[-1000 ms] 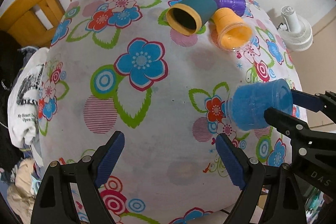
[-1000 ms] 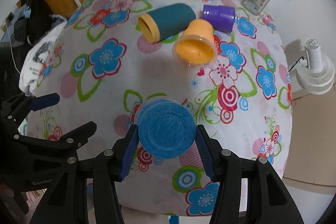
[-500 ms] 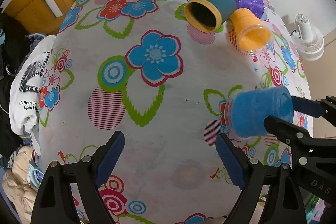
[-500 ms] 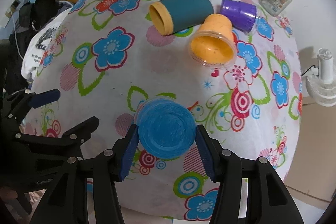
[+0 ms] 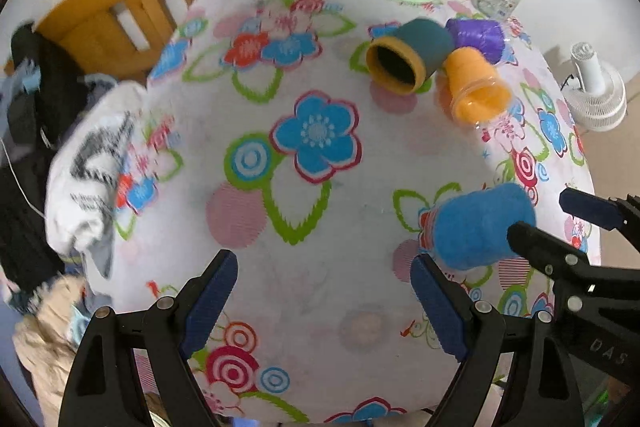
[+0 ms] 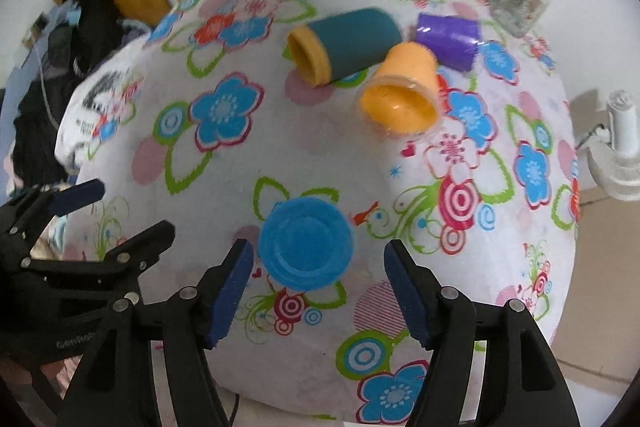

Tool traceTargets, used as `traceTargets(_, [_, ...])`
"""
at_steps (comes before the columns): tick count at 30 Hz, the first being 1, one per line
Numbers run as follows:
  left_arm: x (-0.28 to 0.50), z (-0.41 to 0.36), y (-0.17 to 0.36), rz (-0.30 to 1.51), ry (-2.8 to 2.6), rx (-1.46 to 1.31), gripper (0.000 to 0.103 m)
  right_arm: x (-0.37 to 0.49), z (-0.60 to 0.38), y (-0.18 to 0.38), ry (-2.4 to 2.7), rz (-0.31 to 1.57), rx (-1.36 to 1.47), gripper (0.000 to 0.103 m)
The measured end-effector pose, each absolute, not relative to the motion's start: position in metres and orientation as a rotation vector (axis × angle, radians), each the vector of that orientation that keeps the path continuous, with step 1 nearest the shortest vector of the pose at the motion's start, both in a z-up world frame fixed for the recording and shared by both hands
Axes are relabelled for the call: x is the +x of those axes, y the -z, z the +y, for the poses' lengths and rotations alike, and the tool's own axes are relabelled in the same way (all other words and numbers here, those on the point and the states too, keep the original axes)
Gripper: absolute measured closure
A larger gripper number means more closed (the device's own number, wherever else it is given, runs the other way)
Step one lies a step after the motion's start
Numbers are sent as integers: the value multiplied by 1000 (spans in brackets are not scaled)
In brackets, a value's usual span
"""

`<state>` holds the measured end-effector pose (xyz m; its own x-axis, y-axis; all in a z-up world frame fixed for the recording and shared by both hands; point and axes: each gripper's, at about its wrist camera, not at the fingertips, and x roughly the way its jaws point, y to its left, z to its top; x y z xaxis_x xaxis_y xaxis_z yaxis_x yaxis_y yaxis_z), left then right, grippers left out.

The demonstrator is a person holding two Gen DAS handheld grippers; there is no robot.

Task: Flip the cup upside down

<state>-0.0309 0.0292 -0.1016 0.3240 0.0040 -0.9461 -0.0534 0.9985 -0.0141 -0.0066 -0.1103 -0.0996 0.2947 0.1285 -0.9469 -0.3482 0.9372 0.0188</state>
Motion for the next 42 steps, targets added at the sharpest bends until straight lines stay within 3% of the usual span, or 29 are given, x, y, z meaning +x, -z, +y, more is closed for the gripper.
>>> traceTargets(5, [-31,30,79,1197,7,-25,13,-17,-121,75,-293,1135,-94,32])
traceTargets(10, [-34,27,55,1148,53,20,13,-33,-128,51,-192,1064,-56,21])
traceTargets(16, [-42,20,32,1114,104,3,12,-52,-142,29,-96,1011,-6,16])
traceTargets(23, [-57,-3,3,1081,74,-7,11,-70,-166,-3,-34,949,40,16])
traceTargets(29, [-70,-20,-8,1075,12,-55,10,-75,-189,-13,-31,1018,103,16])
traceTargets(35, [-83,-28,-9,1090,-31,-91,9,-84,-196,-17,-38,1015,7,16])
traceTargets(42, [-91,-27,-18,1056,-58,-160,0,-94,-202,-26,-35,982,-56,16])
